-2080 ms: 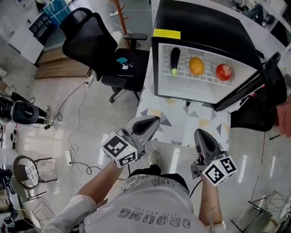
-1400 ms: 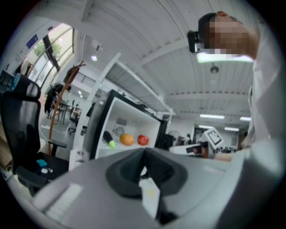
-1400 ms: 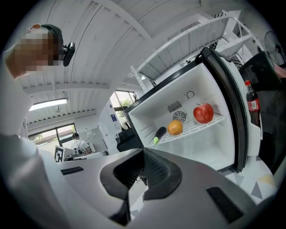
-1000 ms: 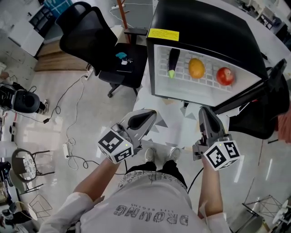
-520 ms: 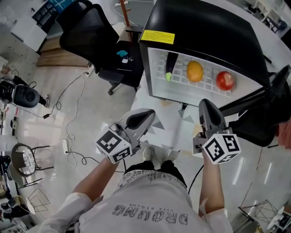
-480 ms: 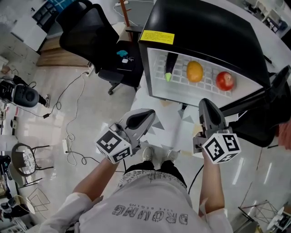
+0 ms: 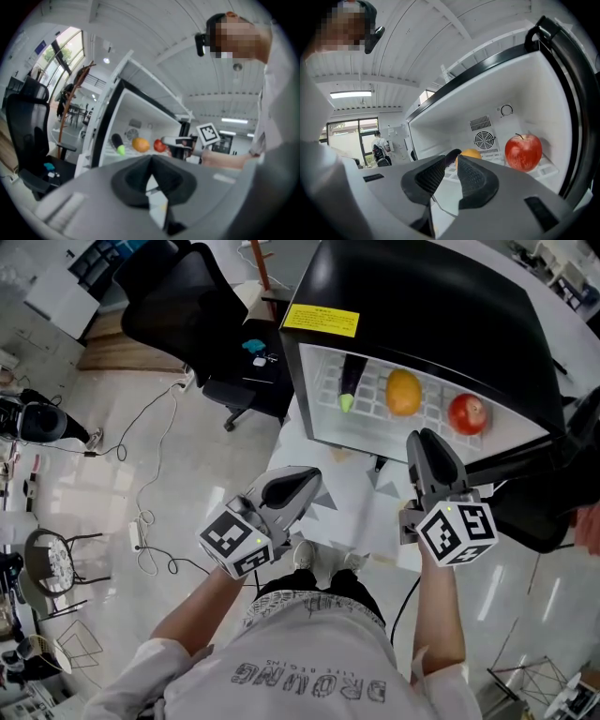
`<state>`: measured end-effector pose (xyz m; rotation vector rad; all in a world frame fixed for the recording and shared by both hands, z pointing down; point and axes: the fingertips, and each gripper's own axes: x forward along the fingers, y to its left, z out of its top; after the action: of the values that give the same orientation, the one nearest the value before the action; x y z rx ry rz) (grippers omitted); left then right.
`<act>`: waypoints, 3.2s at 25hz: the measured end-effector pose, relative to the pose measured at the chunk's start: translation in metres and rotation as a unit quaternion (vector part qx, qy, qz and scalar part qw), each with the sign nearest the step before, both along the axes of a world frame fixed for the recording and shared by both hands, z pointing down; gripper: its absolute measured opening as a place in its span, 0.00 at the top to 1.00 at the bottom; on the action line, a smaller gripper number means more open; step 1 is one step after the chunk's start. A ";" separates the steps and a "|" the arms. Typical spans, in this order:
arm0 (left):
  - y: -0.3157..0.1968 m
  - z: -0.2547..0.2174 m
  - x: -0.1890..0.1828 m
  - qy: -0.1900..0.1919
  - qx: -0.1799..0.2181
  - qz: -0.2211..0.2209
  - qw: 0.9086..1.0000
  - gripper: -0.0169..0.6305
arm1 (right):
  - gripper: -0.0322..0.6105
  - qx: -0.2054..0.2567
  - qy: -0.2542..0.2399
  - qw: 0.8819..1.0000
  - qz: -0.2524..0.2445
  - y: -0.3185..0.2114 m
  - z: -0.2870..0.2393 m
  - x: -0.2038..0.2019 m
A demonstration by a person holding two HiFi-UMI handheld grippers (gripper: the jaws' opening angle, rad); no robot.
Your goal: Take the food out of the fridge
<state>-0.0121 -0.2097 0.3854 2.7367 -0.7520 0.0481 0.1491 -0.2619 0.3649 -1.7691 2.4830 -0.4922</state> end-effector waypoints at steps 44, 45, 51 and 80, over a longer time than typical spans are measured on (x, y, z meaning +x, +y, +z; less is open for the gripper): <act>-0.032 0.013 -0.015 0.010 -0.018 -0.006 1.000 0.96 | 0.49 -0.088 0.213 0.972 0.046 -0.092 0.045 -0.004; -0.032 0.013 -0.016 0.010 -0.018 -0.007 1.000 0.96 | 0.49 -0.091 0.213 0.972 0.047 -0.092 0.047 -0.003; -0.035 0.015 -0.017 0.010 -0.021 -0.008 1.000 0.96 | 0.50 -0.098 0.216 0.970 0.054 -0.093 0.052 0.002; -0.005 -0.003 -0.007 -0.002 0.004 0.004 1.000 0.96 | 0.50 -0.038 0.183 0.982 0.029 -0.045 0.008 0.002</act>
<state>-0.0193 -0.2150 0.3823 2.7467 -0.7450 0.0523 0.1513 -0.3064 0.3729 -2.1259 2.6634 -0.2802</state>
